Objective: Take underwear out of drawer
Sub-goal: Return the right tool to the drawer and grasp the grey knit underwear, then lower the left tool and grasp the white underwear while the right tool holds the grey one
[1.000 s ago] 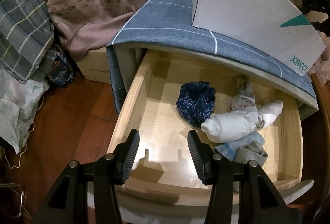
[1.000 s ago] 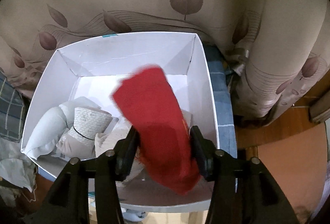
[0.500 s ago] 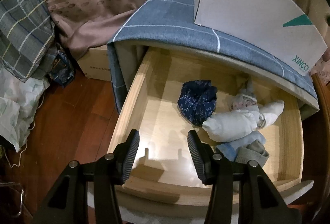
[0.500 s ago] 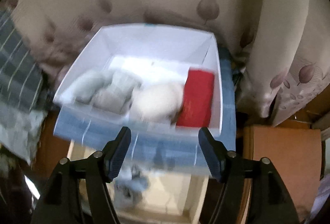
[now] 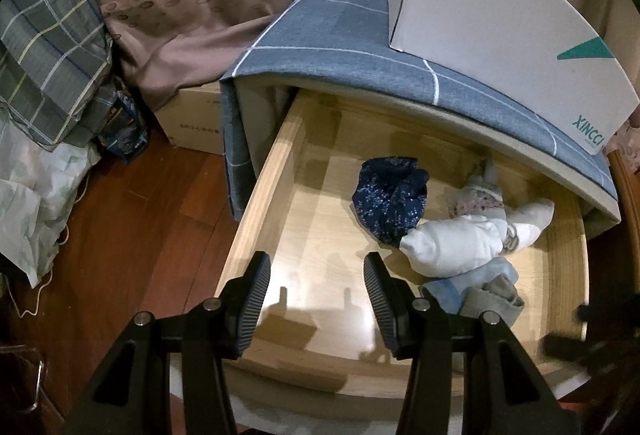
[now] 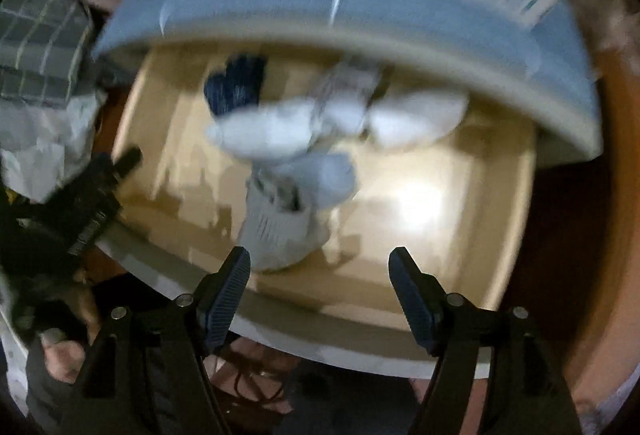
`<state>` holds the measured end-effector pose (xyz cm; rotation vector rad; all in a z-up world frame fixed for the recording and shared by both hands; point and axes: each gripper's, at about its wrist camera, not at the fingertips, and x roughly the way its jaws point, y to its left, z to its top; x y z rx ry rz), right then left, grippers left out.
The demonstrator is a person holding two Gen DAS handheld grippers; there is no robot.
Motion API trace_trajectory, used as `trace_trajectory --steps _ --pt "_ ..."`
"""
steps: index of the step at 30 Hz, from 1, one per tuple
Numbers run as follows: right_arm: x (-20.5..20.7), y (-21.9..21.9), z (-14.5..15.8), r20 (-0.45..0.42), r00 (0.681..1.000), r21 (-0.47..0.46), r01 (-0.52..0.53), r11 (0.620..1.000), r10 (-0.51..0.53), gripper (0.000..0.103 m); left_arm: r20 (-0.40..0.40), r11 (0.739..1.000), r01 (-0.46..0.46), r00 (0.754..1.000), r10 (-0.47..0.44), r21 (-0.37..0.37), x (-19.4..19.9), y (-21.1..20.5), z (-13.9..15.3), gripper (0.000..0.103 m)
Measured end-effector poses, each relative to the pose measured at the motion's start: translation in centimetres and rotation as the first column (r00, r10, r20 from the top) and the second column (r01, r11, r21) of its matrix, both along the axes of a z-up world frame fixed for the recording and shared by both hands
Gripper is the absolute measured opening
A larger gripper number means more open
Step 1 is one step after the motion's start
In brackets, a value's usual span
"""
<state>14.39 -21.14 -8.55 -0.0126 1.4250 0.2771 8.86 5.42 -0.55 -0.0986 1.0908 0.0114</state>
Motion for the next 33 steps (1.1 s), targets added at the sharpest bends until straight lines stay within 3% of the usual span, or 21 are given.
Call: trace_trajectory --steps 5,15,17,18,22,33 --pt "-0.2 2.4 -3.7 -0.06 0.998 -0.004 -0.002 1.0 0.001 0.069 0.0 1.0 0.0 1.0 0.0 -0.001 0.0 0.0 0.0 0.05" --pt "1.7 4.9 -7.2 -0.078 0.996 -0.046 0.032 0.998 -0.035 0.069 -0.001 1.0 0.002 1.0 -0.002 -0.005 0.1 -0.1 -0.1 0.05" --pt "1.9 4.9 -7.9 -0.08 0.996 -0.048 0.039 0.998 -0.043 0.063 -0.002 1.0 0.004 1.0 -0.004 -0.006 0.1 -0.1 -0.1 0.05" --pt "1.9 4.9 -8.1 -0.081 0.996 -0.046 0.041 0.998 -0.045 0.054 -0.001 1.0 0.004 1.0 -0.004 -0.005 0.1 -0.2 -0.1 0.05" --pt "1.9 3.5 -8.1 -0.075 0.996 -0.05 0.055 0.997 -0.058 0.043 -0.002 1.0 0.005 1.0 -0.005 -0.005 0.2 -0.2 -0.2 0.05" --pt "0.6 -3.0 -8.7 -0.038 0.99 -0.139 0.129 0.982 -0.136 0.039 -0.004 1.0 0.011 1.0 -0.011 0.006 0.1 -0.5 -0.3 0.05"
